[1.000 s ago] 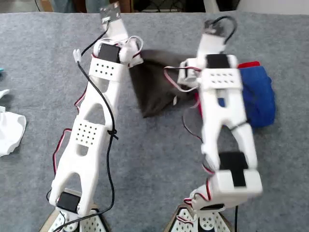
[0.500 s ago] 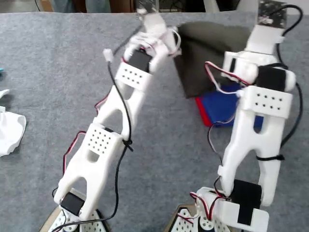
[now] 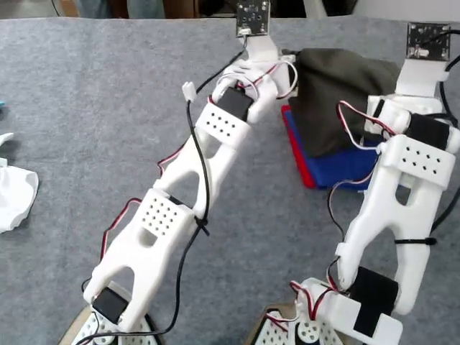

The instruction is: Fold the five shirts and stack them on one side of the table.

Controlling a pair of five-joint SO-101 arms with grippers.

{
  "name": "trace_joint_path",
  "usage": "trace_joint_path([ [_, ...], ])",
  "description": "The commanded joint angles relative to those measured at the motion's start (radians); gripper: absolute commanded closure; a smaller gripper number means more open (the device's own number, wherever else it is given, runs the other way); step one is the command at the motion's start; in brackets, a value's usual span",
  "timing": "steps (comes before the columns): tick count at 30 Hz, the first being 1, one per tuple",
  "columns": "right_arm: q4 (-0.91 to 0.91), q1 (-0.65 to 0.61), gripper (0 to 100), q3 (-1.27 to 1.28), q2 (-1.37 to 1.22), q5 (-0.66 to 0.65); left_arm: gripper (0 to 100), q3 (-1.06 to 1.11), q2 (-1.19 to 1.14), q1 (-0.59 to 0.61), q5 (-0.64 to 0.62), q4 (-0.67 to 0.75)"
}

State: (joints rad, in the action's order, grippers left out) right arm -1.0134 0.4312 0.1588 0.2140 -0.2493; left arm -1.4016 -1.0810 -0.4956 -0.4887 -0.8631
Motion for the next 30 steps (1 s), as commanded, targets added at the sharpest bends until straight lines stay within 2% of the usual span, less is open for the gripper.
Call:
trace_joint_path([
  [1, 0.028, 0.031, 98.4, 0.008, 0.045, -0.025, 97, -0.016, -0.011, -0.018, 0.006, 0.023],
  [6, 0.028, 0.029, 98.4, 0.067, 0.045, -0.025, 97, -0.008, -0.043, -0.056, 0.009, 0.078],
  [17, 0.028, 0.043, 96.6, 0.140, 0.045, -0.025, 95, -0.007, -0.089, -0.068, 0.011, 0.074],
  [20, 0.028, 0.041, 86.1, 0.170, 0.045, -0.018, 91, -0.010, -0.081, -0.064, 0.006, 0.021],
  [26, 0.023, 0.041, 55.5, 0.196, 0.051, -0.023, 87, -0.044, -0.061, -0.044, 0.005, -0.066],
  [28, 0.021, 0.043, 50.0, 0.193, 0.053, -0.023, 86, -0.073, -0.037, -0.031, 0.005, -0.104],
  [30, 0.021, 0.043, 49.0, 0.191, 0.053, -0.023, 86, -0.096, -0.009, -0.016, 0.006, -0.127],
])
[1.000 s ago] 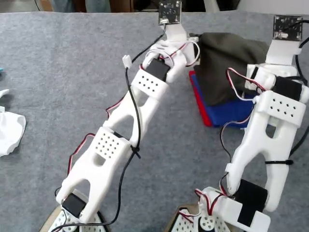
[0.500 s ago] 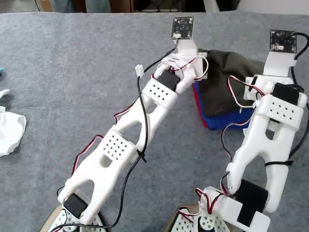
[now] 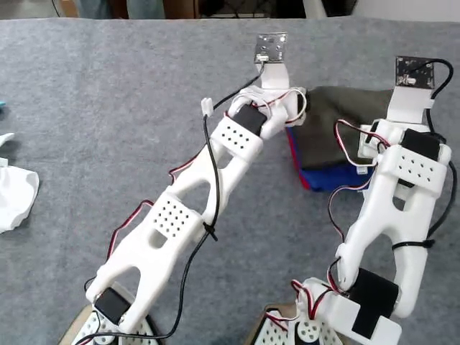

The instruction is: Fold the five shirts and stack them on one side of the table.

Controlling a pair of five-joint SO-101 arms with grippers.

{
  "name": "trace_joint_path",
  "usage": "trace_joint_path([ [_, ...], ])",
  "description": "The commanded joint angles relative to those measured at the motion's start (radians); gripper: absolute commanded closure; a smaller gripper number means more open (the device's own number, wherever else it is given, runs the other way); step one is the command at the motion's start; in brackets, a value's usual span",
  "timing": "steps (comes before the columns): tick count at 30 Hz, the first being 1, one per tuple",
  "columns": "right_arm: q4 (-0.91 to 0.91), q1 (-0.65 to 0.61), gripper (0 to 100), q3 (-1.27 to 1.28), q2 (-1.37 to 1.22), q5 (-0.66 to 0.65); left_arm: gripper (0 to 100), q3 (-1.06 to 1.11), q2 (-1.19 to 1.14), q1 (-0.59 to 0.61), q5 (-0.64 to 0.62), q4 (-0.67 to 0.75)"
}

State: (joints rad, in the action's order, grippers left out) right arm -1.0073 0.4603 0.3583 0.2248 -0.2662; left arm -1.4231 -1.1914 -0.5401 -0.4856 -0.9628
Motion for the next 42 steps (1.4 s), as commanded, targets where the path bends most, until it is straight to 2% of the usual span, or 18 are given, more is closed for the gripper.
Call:
trace_joint_path([
  [1, 0.015, 0.014, 49.0, -0.012, 0.044, -0.006, 86, -0.087, 0.118, 0.038, 0.003, -0.037],
  [5, -0.037, 0.014, 49.2, -0.074, 0.044, -0.002, 87, -0.093, 0.173, 0.059, 0.003, -0.068],
  [7, -0.075, 0.014, 53.0, -0.125, 0.042, 0.000, 87, -0.091, 0.184, 0.062, 0.002, -0.089],
  [9, -0.075, 0.014, 63.9, -0.171, 0.035, 0.000, 87, -0.091, 0.189, 0.056, -0.015, -0.132],
  [11, -0.038, 0.011, 79.5, -0.200, 0.025, 0.000, 87, -0.093, 0.192, 0.042, -0.078, -0.209],
  [13, 0.083, 0.009, 94.9, -0.206, -0.012, -0.008, 87, -0.099, 0.189, 0.022, -0.129, -0.292],
  [14, 0.164, 0.009, 99.2, -0.206, -0.042, -0.012, 87, -0.101, 0.189, 0.019, -0.147, -0.319],
  [16, 0.275, 0.009, 94.6, -0.213, -0.113, -0.018, 87, -0.101, 0.186, 0.007, -0.170, -0.347],
  [19, 0.350, -0.014, 94.3, -0.260, -0.237, -0.021, 87, -0.096, 0.186, -0.015, -0.193, -0.368],
  [25, 0.338, -0.020, 94.3, -0.449, -0.555, -0.014, 87, -0.045, 0.147, -0.054, -0.198, -0.382],
  [32, 0.318, 0.046, 94.3, -0.624, -0.863, -0.021, 87, -0.005, 0.025, -0.073, -0.196, -0.390],
  [37, 0.310, 0.068, 94.2, -0.687, -0.903, -0.021, 87, -0.005, -0.028, -0.093, -0.193, -0.397],
  [42, 0.163, 0.052, 93.9, -0.690, -0.828, -0.021, 90, -0.102, 0.002, -0.082, -0.170, -0.416],
])
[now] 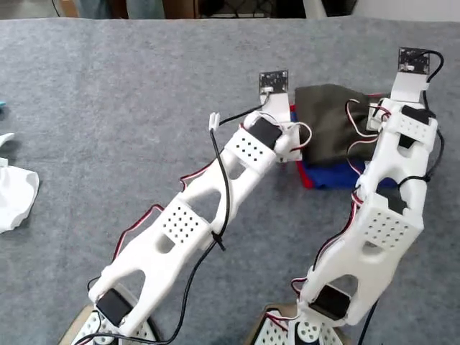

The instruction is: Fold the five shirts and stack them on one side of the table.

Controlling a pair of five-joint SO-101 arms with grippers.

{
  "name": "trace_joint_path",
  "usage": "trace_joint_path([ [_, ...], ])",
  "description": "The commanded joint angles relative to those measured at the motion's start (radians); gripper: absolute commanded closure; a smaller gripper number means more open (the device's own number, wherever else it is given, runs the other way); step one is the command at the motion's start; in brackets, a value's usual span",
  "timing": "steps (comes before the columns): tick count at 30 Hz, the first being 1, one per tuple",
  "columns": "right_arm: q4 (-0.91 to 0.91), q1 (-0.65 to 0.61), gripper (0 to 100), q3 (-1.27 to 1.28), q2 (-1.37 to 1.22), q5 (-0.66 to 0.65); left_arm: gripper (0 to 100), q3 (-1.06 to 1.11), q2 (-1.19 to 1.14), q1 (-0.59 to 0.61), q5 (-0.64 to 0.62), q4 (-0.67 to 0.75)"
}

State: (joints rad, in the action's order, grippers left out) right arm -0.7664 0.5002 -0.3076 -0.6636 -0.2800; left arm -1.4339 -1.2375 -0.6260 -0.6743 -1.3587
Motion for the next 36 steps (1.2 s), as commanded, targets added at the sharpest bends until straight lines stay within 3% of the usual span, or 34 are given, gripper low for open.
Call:
trace_joint_path([
  [1, -0.107, 0.006, 93.9, -0.025, 0.076, -0.008, 91, -0.131, 0.058, 0.008, 0.043, -0.035],
  [5, -0.187, -0.009, 94.1, -0.025, 0.170, -0.034, 91, -0.239, 0.101, 0.050, 0.097, -0.080],
  [9, -0.161, -0.006, 93.9, -0.039, 0.274, -0.084, 91, -0.232, 0.242, 0.107, 0.025, -0.048],
  [16, -0.158, -0.005, 93.9, -0.065, 0.414, -0.084, 91, -0.209, 0.275, 0.042, -0.015, 0.063],
  [20, -0.322, 0.035, 93.4, -0.065, 0.453, -0.103, 91, -0.153, 0.221, 0.013, -0.066, 0.061],
  [24, -0.485, 0.026, 89.2, -0.048, 0.421, -0.140, 91, -0.099, 0.201, 0.010, -0.173, 0.037],
  [30, -0.370, 0.029, 88.8, 0.064, 0.217, -0.141, 91, 0.058, 0.144, -0.004, -0.178, 0.041],
  [36, -0.362, 0.043, 88.8, 0.059, 0.139, -0.140, 91, 0.042, 0.097, -0.001, -0.173, 0.040],
])
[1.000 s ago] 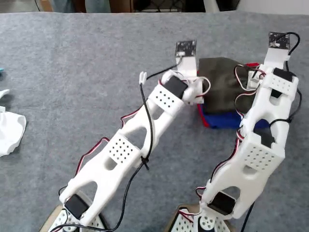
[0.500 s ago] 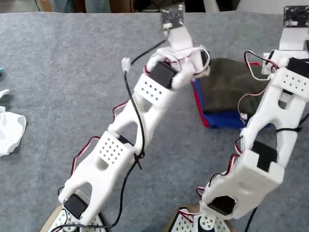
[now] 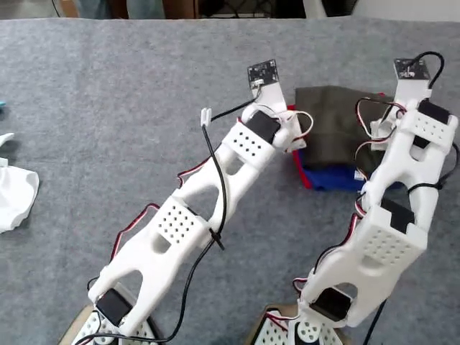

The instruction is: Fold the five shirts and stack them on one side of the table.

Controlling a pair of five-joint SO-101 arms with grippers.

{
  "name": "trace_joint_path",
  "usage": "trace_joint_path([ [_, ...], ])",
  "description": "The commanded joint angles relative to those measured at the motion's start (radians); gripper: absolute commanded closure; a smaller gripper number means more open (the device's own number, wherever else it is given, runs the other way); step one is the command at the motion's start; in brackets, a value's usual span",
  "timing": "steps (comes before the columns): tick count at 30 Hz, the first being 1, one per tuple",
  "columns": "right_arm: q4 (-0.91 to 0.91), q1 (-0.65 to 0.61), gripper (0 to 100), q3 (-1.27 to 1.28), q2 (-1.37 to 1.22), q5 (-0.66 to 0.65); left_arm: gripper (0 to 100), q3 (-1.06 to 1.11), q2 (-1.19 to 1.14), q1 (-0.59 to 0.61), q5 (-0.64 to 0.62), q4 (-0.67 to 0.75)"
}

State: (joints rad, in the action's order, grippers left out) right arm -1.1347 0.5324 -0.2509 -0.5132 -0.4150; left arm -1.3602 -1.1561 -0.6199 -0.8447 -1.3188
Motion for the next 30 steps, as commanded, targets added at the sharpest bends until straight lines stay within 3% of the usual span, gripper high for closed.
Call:
trace_joint_path([
  [1, 0.006, 0.015, 88.8, 0.001, -0.005, -0.005, 91, -0.044, 0.015, -0.007, -0.002, -0.002],
  [7, 0.006, 0.017, 88.5, -0.051, 0.101, -0.005, 91, -0.245, 0.044, 0.039, 0.183, -0.087],
  [12, 0.008, 0.014, 88.5, -0.061, 0.203, -0.005, 91, -0.302, 0.157, 0.199, 0.531, -0.282],
  [16, 0.008, 0.014, 88.5, -0.059, 0.289, -0.005, 91, -0.300, 0.249, 0.441, 0.623, -0.439],
  [24, 0.014, 0.014, 88.5, -0.061, 0.472, 0.072, 90, -0.182, 0.450, 1.139, 0.690, -0.445],
  [30, -0.020, -0.068, 88.5, -0.045, 0.541, 0.098, 79, 0.071, 0.532, 1.514, 0.801, -0.440],
])
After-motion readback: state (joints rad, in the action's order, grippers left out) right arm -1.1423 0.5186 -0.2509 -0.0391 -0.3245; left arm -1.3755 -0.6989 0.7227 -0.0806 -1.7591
